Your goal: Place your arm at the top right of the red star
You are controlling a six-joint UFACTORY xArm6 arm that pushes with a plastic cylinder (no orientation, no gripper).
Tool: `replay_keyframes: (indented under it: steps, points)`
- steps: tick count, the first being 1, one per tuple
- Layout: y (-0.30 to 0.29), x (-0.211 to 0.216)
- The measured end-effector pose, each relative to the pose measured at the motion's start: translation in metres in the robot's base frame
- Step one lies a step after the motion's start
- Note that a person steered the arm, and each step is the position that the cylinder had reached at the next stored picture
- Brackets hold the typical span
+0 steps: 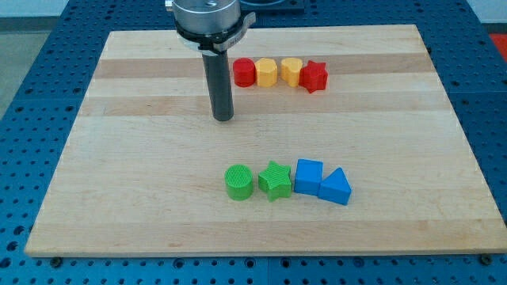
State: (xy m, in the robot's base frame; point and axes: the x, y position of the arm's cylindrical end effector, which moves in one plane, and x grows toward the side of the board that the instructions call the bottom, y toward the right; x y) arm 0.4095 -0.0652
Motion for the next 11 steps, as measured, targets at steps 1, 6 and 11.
replay_keyframes:
  steps: [1, 6, 11]
  points:
    - [0.000, 0.000]
    - [-0.043, -0.130]
    - [0.201, -0.133]
